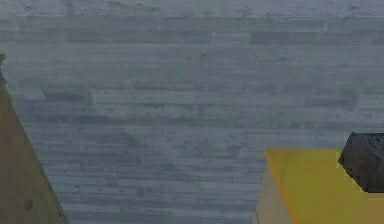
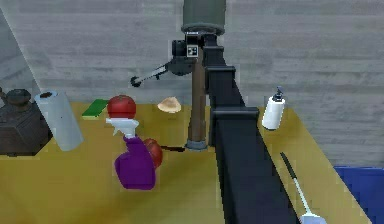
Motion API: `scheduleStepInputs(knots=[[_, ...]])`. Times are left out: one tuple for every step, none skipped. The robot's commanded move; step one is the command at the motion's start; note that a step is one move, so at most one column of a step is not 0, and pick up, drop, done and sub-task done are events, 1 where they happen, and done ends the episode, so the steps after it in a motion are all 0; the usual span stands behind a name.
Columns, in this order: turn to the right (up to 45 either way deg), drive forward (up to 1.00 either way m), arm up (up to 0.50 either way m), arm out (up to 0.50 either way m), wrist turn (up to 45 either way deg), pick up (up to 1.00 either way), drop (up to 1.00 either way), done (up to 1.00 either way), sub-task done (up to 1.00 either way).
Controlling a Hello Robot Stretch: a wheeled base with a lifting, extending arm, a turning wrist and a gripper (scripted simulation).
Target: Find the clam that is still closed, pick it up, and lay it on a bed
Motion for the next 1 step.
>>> scheduleStepInputs(knots=[[0.0,0.00,0.00,0.00,24.0,0.00,0.00,0.00,0.00]])
